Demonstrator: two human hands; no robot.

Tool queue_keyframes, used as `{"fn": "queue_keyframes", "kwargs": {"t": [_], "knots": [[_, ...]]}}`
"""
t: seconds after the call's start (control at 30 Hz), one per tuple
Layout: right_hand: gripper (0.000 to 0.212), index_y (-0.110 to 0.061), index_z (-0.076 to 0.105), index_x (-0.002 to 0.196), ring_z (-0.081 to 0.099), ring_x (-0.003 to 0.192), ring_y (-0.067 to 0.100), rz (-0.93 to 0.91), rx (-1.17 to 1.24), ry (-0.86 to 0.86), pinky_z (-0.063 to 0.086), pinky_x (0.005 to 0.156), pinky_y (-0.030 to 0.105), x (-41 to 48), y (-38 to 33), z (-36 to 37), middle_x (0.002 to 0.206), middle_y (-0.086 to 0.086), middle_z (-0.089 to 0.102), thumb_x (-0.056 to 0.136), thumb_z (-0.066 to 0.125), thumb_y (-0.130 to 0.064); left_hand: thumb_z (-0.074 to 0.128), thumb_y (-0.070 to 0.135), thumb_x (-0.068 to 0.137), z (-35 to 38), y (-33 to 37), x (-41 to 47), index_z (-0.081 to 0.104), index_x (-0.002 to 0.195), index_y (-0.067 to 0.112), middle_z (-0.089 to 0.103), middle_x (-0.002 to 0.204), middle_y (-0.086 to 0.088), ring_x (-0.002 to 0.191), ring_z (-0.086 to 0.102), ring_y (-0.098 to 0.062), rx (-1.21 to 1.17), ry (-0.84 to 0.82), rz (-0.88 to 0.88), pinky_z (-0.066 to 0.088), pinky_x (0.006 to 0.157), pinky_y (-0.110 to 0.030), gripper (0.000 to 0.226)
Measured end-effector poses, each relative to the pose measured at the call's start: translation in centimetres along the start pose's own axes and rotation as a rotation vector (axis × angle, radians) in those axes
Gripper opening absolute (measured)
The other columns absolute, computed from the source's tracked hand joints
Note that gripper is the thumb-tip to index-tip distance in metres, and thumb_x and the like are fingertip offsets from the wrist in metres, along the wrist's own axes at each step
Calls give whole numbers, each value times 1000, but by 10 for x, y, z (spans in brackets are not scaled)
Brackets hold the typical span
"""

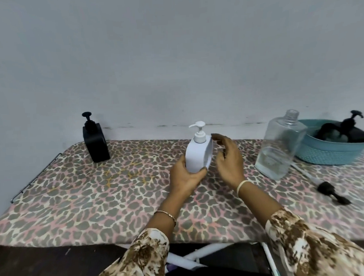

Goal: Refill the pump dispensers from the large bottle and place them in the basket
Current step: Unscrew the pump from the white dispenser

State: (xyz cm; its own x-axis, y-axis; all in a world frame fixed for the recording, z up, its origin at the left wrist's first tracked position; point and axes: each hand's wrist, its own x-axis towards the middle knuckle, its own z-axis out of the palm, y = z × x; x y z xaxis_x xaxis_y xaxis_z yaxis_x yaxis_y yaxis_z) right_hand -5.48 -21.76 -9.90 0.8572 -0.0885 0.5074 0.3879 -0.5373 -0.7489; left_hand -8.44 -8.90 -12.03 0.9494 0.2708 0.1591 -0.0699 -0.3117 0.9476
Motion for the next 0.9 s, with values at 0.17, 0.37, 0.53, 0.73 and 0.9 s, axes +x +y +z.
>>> {"fn": "queue_keyframes", "kwargs": {"t": [0.17,0.37,0.53,0.73,0.9], "knots": [[36,-23,61,122,54,113,13,13,-1,-21,46,97,39,-3,0,-23,122,-4,63,88,54,-15,82,23,63,21,5,-15,59,111,18,69,106,-3,87,69,-22,12,-46,11,60,72,-41,54],[39,-29,63,118,56,107,15,43,-80,-18,46,91,38,-3,-5,-35,112,-7,66,83,66,-47,84,21,65,30,7,-23,60,113,16,68,101,1,86,67,-15,42,-40,51,57,74,-29,54],[44,-30,64,99,61,95,16,80,-219,-15,49,86,42,9,-12,-33,98,-12,68,70,68,-63,84,25,65,33,6,-27,52,125,24,66,109,2,91,66,-14,20,-57,58,59,78,-33,68],[37,-25,71,94,64,94,22,89,-318,10,47,88,39,22,-18,-32,89,-4,72,72,71,-55,84,31,66,40,8,-22,54,122,25,66,110,-1,93,66,-21,29,-8,53,58,79,-43,64],[29,-23,72,86,63,85,22,22,-388,4,38,79,32,27,-17,-34,80,-2,72,75,70,-49,82,30,67,39,2,-18,53,111,30,67,109,-3,91,67,-22,43,-37,56,58,80,-44,53]]}}
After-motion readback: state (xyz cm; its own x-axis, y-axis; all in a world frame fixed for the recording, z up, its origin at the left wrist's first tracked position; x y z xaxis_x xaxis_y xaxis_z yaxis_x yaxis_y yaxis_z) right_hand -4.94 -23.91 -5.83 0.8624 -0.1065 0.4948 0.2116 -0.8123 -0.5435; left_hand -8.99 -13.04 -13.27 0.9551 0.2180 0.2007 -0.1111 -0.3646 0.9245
